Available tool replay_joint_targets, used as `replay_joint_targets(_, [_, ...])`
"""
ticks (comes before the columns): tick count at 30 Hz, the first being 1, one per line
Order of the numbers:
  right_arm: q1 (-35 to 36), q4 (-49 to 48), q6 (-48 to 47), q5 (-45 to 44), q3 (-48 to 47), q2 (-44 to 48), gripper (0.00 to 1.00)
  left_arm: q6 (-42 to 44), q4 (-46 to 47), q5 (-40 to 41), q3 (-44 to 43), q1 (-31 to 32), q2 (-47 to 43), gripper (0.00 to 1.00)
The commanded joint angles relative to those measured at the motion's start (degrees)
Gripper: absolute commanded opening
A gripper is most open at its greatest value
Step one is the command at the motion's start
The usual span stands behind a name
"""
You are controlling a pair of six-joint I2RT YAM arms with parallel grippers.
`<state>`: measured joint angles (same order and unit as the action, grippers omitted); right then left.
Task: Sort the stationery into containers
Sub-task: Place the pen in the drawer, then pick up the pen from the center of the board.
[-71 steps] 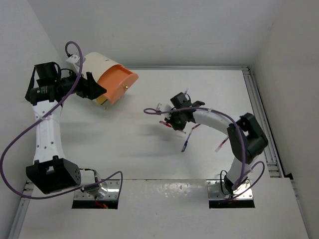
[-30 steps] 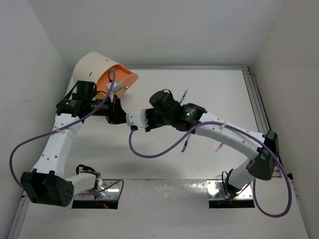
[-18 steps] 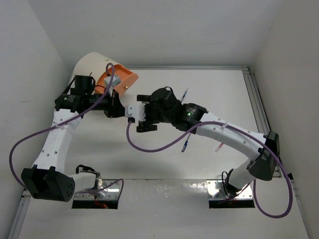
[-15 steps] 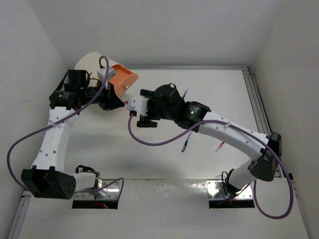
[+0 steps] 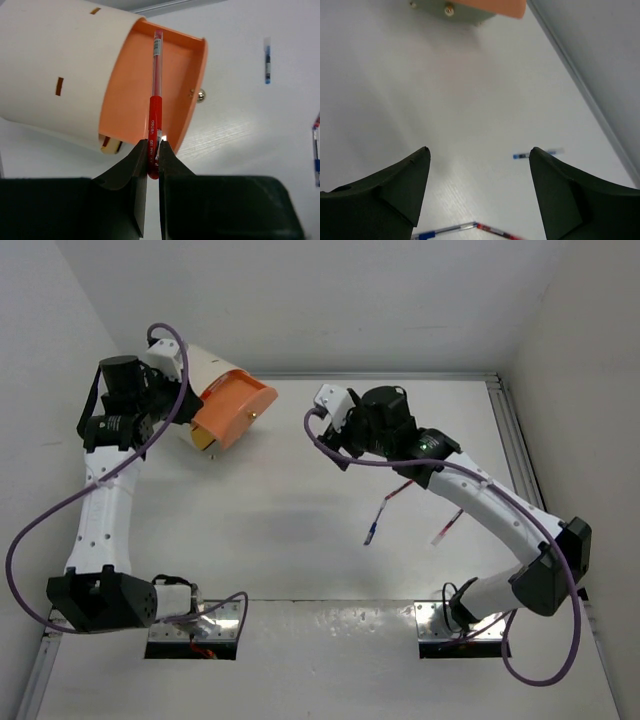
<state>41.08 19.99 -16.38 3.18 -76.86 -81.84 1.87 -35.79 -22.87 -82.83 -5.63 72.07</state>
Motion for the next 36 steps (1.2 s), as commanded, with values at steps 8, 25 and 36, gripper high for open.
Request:
replay_joint_targets(8, [-9.5,1.7,10.1,6.3,2.8,1.2,0.67,-3.1,4.6,2.2,-4.8,-1.1,8.6,0.00])
replay_joint_targets(25, [-16.9,4.7,12.7,9.8,7.9,0.3,0.51,-2.1,1.6,-1.3,-12.5,1.4,11.6,0.70])
replay_joint_targets(36, [-14.4,11.6,18.7,8.6,24.0,4.2,0.53,1.9,-2.2,2.6,-12.0,0.0,-2.5,0.75])
